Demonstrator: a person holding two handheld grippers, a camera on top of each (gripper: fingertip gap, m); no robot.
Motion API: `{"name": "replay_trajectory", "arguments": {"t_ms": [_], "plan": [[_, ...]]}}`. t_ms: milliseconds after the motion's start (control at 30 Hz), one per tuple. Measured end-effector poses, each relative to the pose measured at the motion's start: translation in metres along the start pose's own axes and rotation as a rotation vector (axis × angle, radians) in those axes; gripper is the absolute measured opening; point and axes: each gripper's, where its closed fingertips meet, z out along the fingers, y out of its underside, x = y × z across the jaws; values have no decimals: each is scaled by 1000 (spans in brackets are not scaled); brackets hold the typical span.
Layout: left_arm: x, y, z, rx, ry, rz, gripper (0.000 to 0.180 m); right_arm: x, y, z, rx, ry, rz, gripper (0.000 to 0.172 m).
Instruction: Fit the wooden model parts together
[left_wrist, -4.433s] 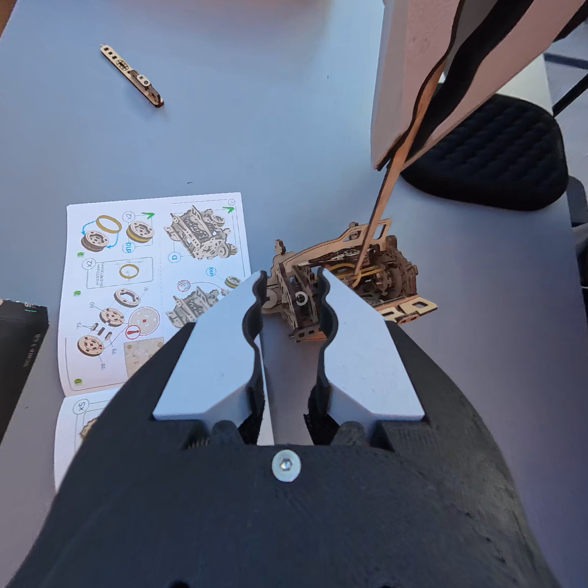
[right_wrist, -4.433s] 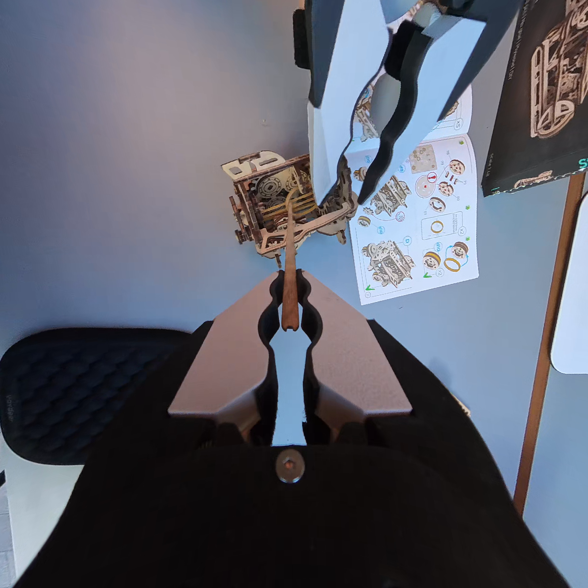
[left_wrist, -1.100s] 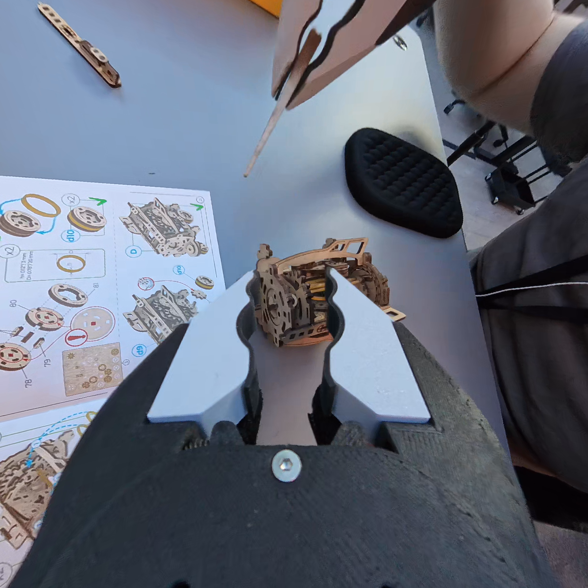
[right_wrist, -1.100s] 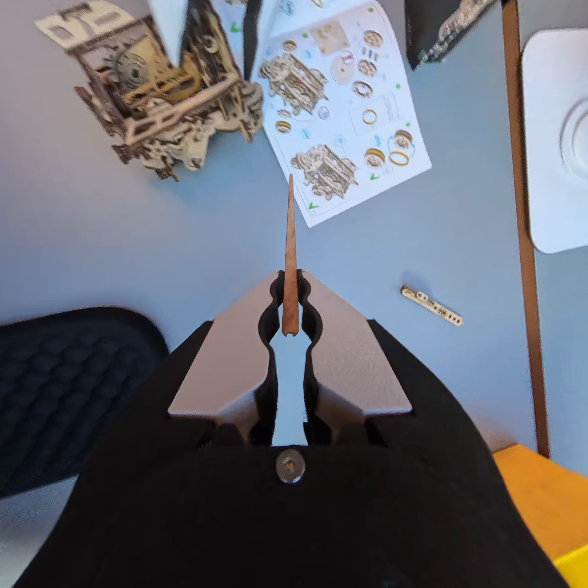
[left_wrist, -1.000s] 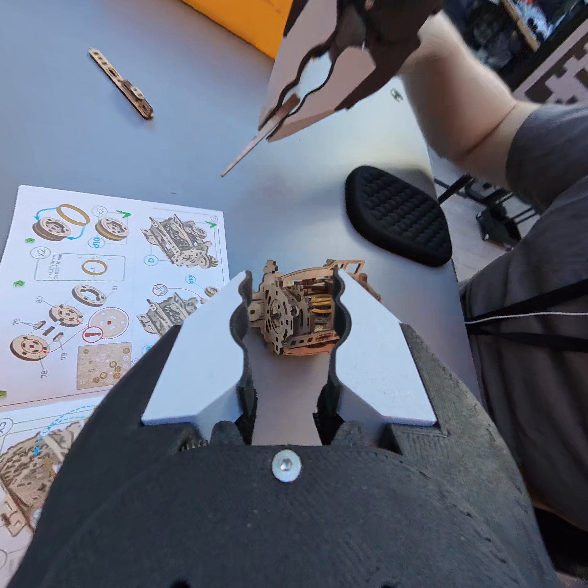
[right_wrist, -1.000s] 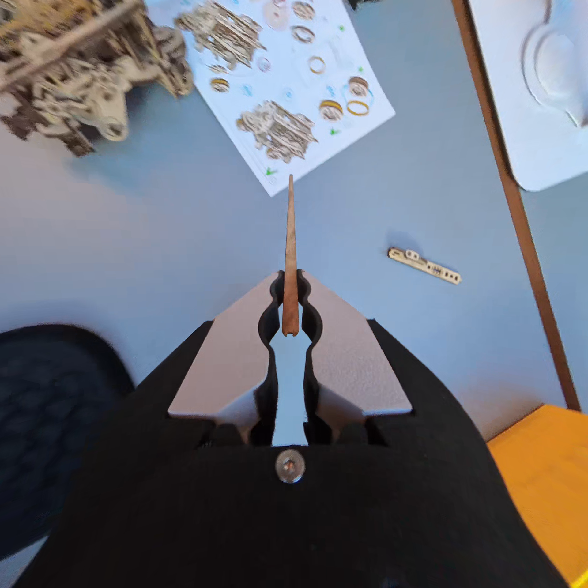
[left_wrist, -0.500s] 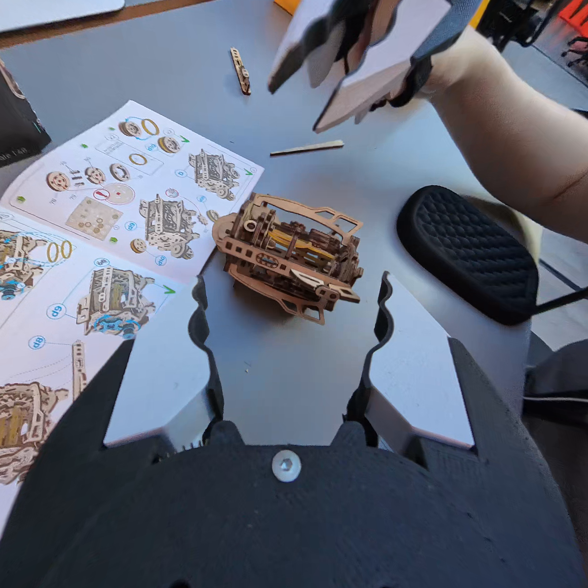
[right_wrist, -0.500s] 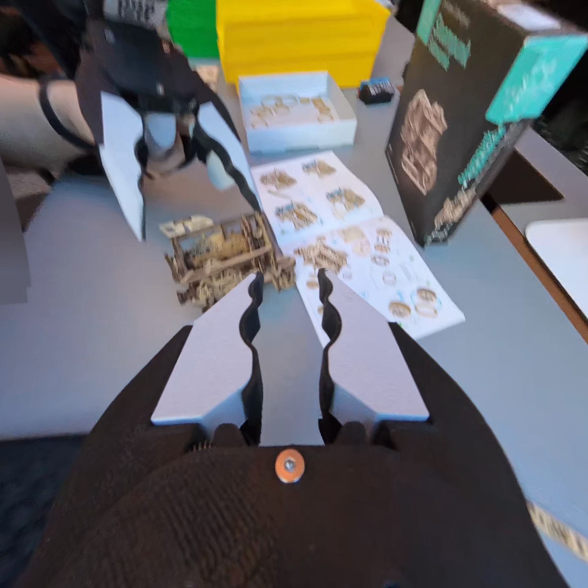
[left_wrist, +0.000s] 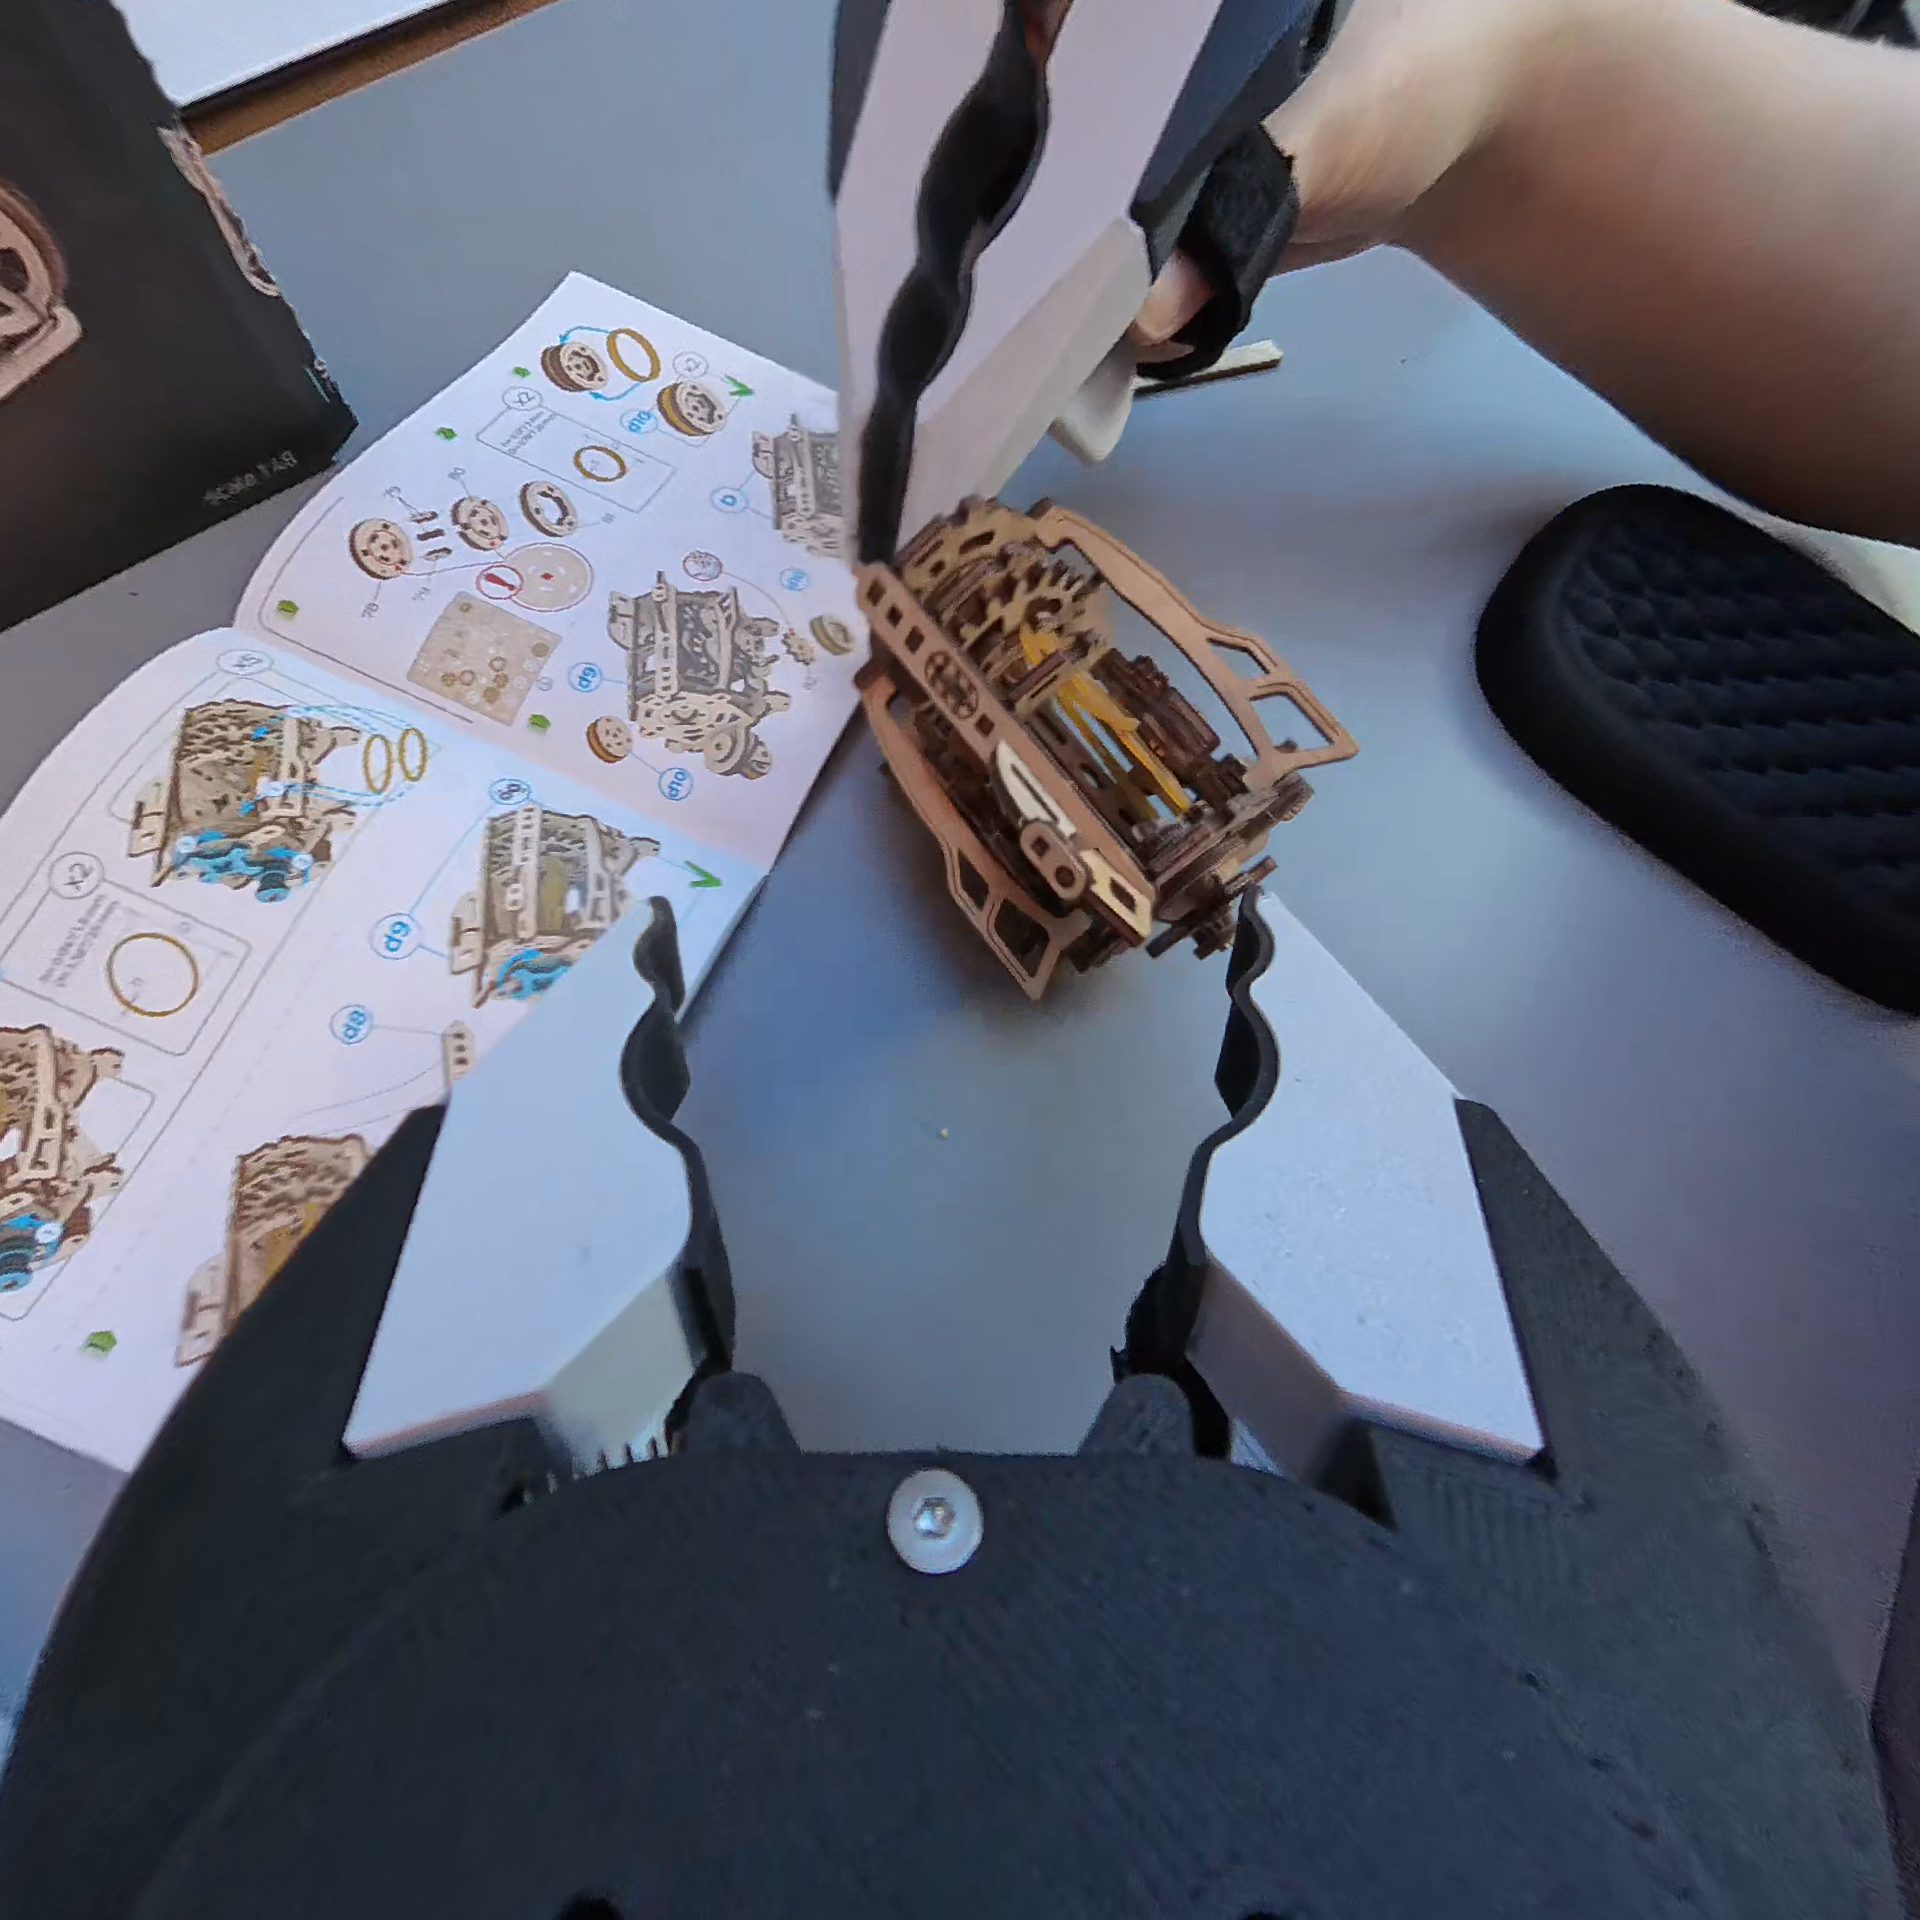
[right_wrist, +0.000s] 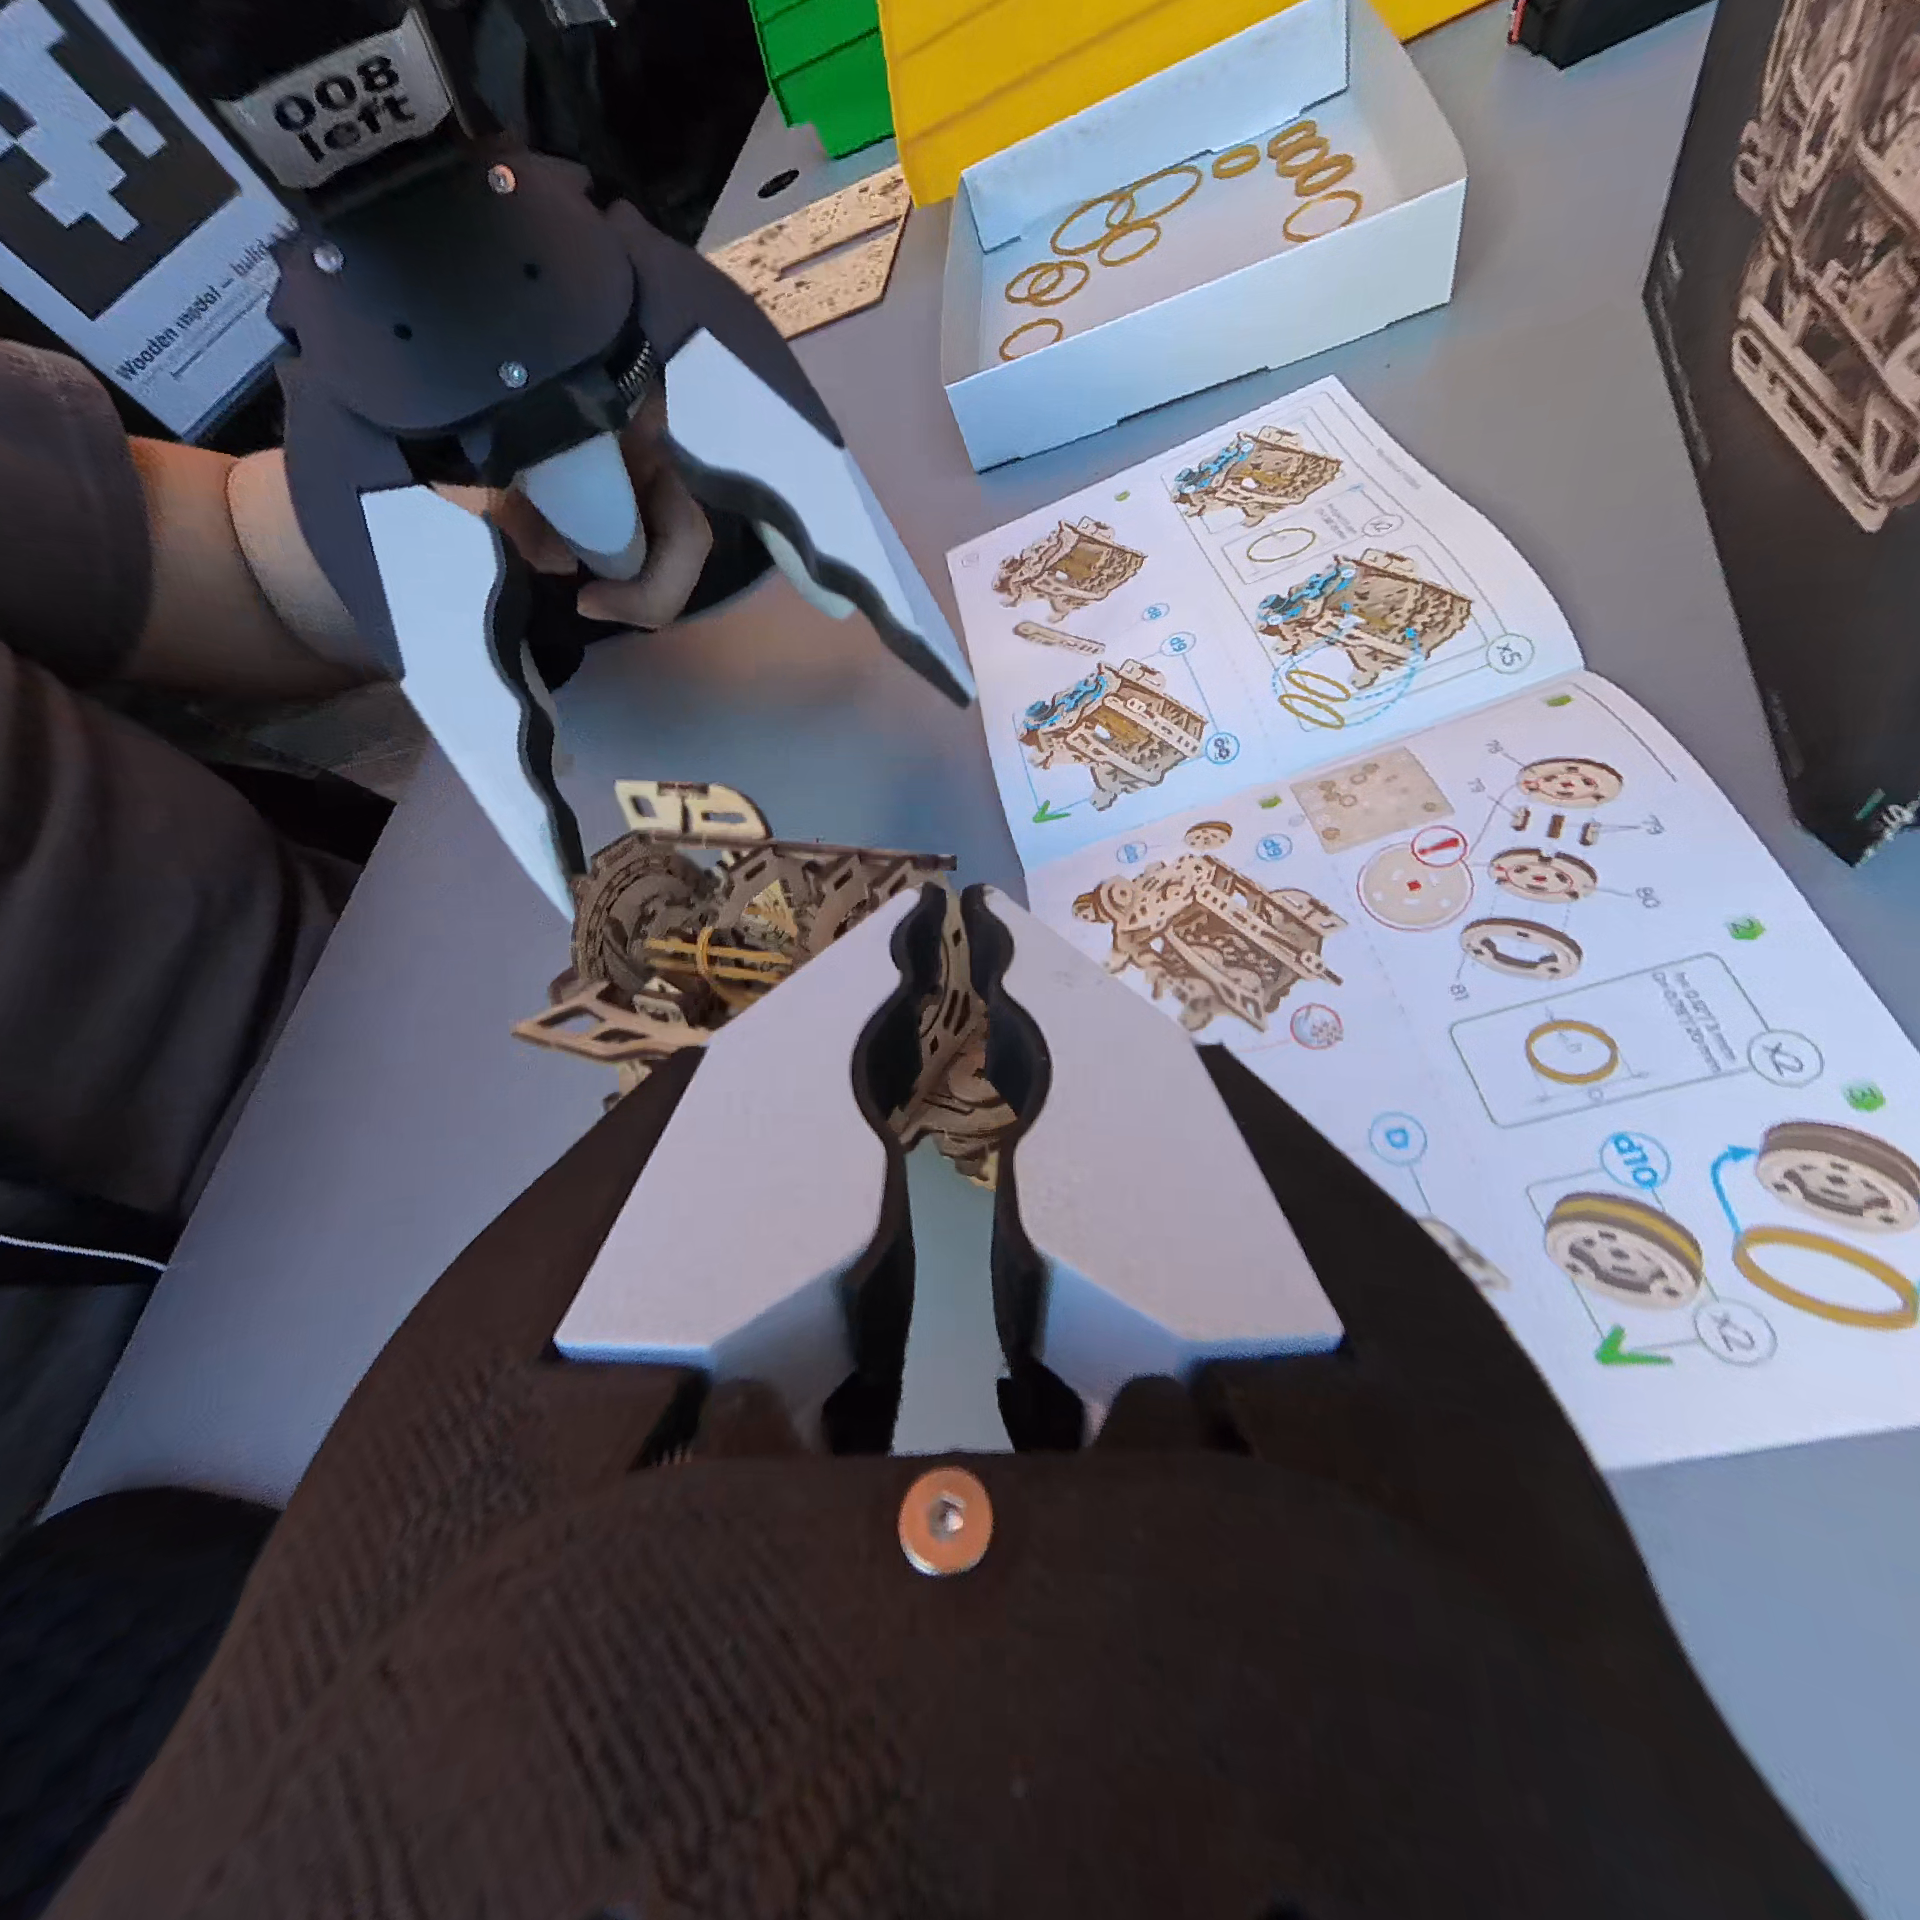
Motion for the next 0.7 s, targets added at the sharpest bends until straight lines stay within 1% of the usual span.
{"name": "replay_trajectory", "arguments": {"t_ms": [100,167,233,267,300,333,367,400,433,500,600,633,700], "plan": [[-22,0,-12,-9,-59,23,98,0,15,-12,-37,77,-6,1],[-35,-4,-20,14,-86,17,94,-8,25,-19,-60,98,11,1],[-42,-11,-29,54,-69,-18,90,-19,31,-22,-80,117,5,2],[-42,-16,-35,82,-48,-35,85,-22,34,-24,-90,144,-9,3],[-37,-22,-41,115,-7,-53,73,-23,37,-26,-114,180,-30,5],[-28,-28,-47,148,58,-73,53,-22,41,-29,-147,228,-59,7],[-17,-34,-52,177,126,-95,40,-22,43,-31,-171,258,-96,8],[-7,-39,-54,189,176,-110,35,-24,42,-33,-184,278,-130,10],[2,-40,-52,174,211,-107,31,-24,40,-34,-195,297,-163,12],[15,-37,-43,96,244,-65,20,-28,32,-35,-201,291,-248,23],[18,-30,-24,-44,210,0,19,-40,14,-34,-143,219,-413,33],[18,-30,-19,-86,194,18,19,-45,7,-32,-106,185,-448,36],[20,-32,-11,-156,179,43,20,-51,0,-28,-52,116,-462,37]]}}
